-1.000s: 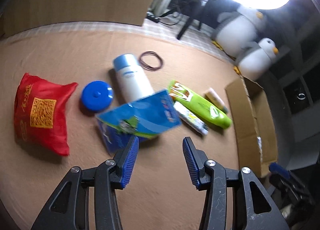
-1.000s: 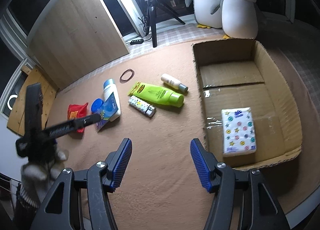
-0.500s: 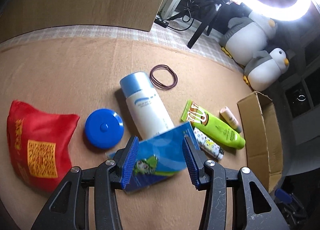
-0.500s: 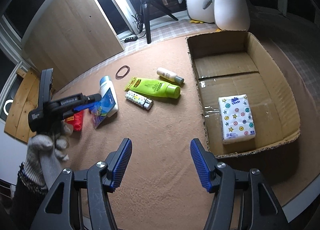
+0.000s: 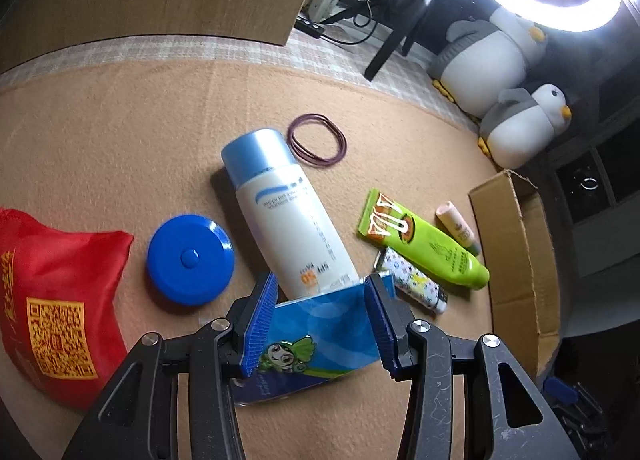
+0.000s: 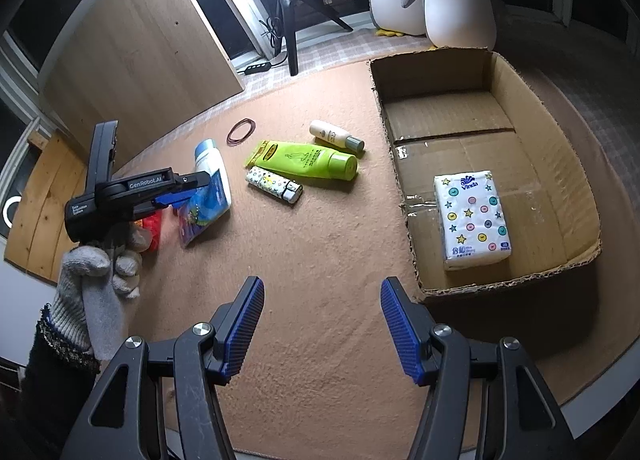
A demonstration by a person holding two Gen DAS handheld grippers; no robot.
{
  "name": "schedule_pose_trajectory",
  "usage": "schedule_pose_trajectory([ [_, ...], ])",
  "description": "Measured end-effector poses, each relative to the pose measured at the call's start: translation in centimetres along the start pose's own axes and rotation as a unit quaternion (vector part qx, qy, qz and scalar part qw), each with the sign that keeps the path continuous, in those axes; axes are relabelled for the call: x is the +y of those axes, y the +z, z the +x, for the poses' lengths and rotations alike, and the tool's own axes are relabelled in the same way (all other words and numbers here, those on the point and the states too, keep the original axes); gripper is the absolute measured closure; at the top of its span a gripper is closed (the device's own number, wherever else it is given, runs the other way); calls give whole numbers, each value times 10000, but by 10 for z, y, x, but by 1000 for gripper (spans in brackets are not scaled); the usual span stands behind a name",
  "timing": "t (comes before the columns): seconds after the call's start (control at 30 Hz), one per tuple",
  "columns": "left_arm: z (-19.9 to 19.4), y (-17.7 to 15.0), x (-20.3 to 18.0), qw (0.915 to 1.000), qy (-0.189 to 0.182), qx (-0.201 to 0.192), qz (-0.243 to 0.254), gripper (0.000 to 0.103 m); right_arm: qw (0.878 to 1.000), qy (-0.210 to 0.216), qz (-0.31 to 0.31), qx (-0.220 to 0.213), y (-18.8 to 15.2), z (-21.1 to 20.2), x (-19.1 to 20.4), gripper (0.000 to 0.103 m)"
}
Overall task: Organize objects
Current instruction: 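Move the left tool back to the blue packet beside the lotion bottle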
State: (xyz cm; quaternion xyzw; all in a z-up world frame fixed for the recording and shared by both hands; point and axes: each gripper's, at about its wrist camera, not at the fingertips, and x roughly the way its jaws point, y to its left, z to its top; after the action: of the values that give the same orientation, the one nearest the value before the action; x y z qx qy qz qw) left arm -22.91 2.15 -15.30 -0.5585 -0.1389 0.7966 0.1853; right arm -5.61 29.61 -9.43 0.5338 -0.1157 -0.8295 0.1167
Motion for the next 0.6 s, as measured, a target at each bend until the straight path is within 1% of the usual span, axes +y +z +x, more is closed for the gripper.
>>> schedule_pose_trajectory([
  [0.13,-2,-8,0,10000,-20,52,67,55,10000,31,-21,0,2,2,3,46],
  [0.27,-3,-18,0,9998,75,70,175,55,9999,92,-82,34,1,5,9,46],
  [0.33,-6,-22,2,9998,70,81,148,55,9999,115,-112,50,2,6,11,46],
  [0.4,-6,-26,5,9997,-10,206,89,55,9998,135,-143,62,2,8,14,46],
  [0.5,-5,-37,8,9994,135,277,170,55,9997,165,-173,68,1,9,16,46],
  [0.6,-10,-45,10,9995,82,250,153,55,9996,184,-191,62,1,9,17,46],
])
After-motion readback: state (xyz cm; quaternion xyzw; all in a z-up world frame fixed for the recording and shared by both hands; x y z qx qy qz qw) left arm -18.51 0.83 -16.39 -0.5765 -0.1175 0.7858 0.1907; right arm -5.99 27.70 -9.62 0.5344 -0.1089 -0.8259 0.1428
